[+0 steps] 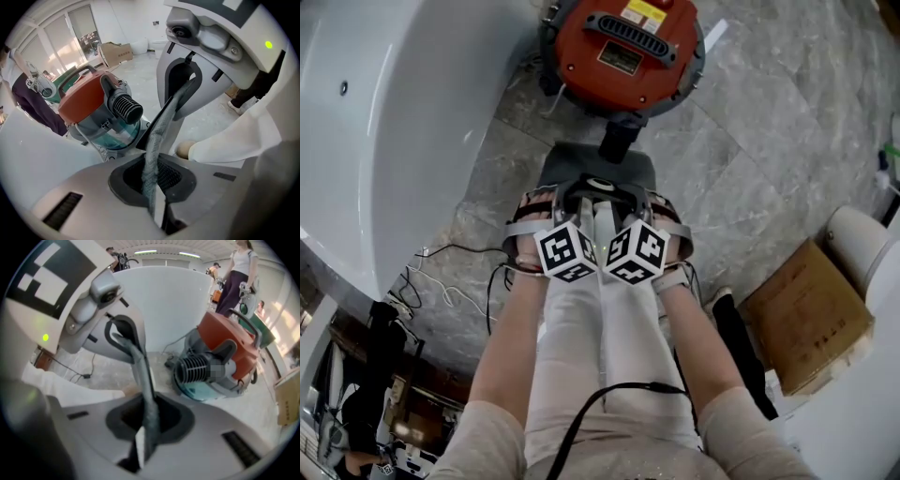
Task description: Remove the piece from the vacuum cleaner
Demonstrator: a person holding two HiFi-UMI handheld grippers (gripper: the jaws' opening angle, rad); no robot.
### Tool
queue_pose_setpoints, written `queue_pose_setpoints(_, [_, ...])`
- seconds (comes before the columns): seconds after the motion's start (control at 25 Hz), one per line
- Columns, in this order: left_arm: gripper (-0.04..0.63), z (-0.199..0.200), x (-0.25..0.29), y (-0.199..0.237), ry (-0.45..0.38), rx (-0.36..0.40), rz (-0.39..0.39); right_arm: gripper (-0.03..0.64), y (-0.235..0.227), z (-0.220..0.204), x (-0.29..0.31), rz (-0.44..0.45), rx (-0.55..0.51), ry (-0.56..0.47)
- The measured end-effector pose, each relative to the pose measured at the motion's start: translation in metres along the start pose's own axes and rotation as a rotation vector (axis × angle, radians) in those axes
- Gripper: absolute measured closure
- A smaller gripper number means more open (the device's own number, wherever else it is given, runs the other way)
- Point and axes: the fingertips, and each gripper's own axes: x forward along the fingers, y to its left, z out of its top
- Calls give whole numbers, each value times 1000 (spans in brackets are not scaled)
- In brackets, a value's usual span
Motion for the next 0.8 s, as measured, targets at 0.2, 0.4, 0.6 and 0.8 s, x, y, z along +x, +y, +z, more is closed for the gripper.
queue_pose_setpoints(0.2, [560, -2, -22, -6, -2, -10, 6, 575, 15, 5, -19, 32, 24, -39])
queue_pose_setpoints(0.4, [560, 5, -46, -5, -29, -7, 12, 575, 18, 15, -45, 41, 28, -83])
queue_pose_setpoints(0.6, [560, 16, -67, 6, -57, -11, 21, 575, 9, 26, -66, 41, 41, -101])
queue_pose_setpoints(0.8, [560, 28, -90, 17, -77, -27, -1, 575, 2, 39, -92, 51, 65, -132])
